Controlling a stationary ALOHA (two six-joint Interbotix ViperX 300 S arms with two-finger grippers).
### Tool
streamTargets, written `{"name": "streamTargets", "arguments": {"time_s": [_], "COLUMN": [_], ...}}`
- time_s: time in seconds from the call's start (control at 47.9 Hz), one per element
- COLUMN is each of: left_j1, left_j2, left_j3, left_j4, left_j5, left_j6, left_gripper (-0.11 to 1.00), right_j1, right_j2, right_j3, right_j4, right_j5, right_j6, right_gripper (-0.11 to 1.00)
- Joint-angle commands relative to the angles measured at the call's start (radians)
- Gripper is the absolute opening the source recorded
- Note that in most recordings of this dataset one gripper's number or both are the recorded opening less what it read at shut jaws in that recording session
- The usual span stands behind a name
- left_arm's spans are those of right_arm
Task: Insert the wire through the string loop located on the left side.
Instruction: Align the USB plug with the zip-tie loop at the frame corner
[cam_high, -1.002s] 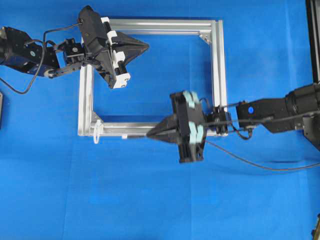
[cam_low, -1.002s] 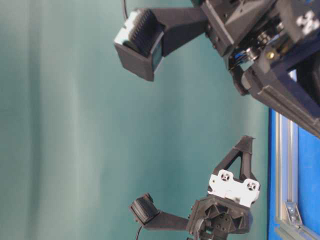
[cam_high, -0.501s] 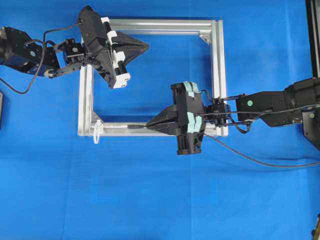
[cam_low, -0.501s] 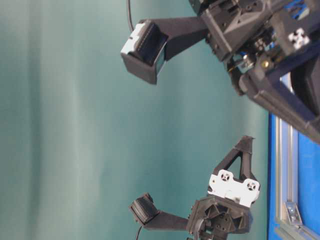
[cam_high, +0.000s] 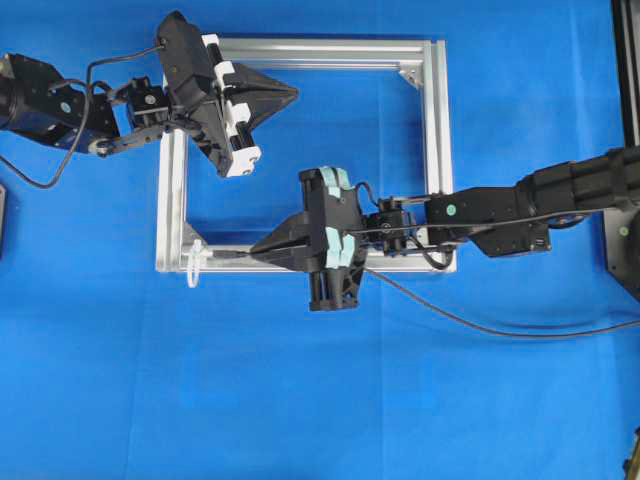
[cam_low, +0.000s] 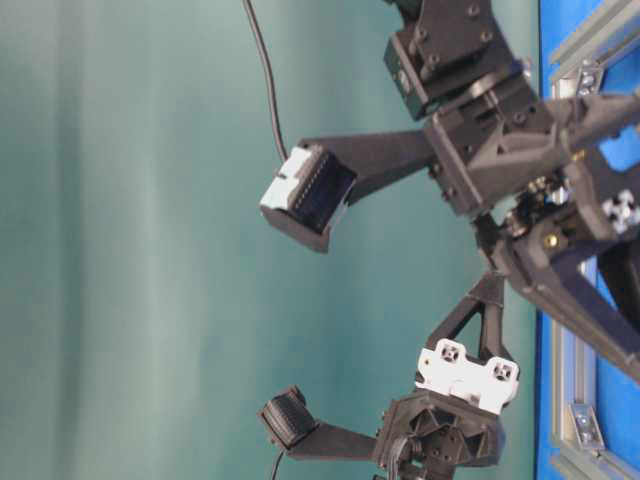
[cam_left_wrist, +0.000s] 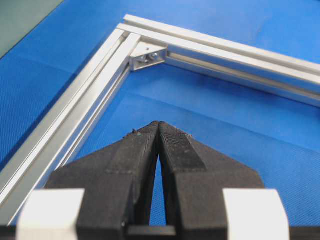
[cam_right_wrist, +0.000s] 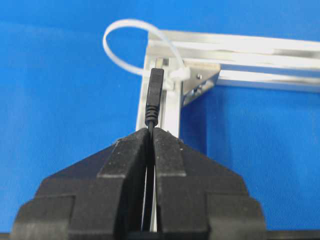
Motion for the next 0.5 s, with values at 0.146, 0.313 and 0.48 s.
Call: {"name": "streamTargets", "arguments": {"time_s": [0.146, 0.313, 0.48], "left_j1": [0.006, 0.008, 0.008], "left_j2": [-0.032, -0.032, -0.032], "left_j3": [-0.017, -0.017, -0.017], "left_j4": [0.003, 0.003, 0.003], "left_j5": [-0.011, -0.011, -0.011], "left_j6": [0.002, 0.002, 0.002], "left_gripper": [0.00, 0.00, 0.00], "right_j1": [-0.005, -0.005, -0.005], "right_j2": [-0.014, -0.014, -0.014], "right_j3": [-0.031, -0.029, -0.028], "right_j4": [-0.003, -0.003, -0.003], "right_j5": [-0.005, -0.005, -0.005], "right_j6": [0.000, 0.000, 0.000], "right_gripper": [-0.10, -0.10, -0.10]}}
